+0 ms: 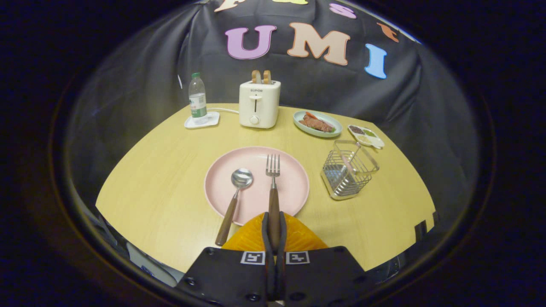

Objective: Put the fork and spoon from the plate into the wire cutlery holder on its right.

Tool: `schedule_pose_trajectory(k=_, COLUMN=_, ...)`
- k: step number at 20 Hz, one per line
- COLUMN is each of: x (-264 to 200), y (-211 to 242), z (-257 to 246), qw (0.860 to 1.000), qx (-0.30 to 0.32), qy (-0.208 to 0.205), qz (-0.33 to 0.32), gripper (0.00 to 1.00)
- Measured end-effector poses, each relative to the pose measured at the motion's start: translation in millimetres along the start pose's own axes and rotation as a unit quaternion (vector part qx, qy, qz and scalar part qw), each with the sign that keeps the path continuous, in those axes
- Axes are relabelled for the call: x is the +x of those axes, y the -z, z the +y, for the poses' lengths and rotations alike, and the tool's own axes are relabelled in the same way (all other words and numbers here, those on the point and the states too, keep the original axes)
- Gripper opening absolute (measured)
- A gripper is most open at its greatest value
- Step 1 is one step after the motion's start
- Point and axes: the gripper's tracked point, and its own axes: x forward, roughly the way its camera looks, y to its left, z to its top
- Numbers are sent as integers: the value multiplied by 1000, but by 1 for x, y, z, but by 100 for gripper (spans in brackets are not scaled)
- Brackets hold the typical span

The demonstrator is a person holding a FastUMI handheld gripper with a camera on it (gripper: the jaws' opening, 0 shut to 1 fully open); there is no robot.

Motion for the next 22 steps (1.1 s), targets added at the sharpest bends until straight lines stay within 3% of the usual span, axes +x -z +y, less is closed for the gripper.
schedule_pose_trajectory(k=5, x=-18, y=-43, z=-23, qw=999, qx=12, qy=31, qz=8, gripper=4)
schedule_pose_trajectory(k=11, x=-29, y=-66, z=-63, qw=993, qx=26, qy=95, qz=67, gripper=4)
schedule_pose_trajectory(k=17, x=-24, y=-73, z=-88, qw=974, qx=101, qy=156, qz=133, gripper=4)
schedule_pose_trajectory(k=22, x=2, y=-62, z=-96, qw=958, qx=151, qy=155, qz=186, gripper=4)
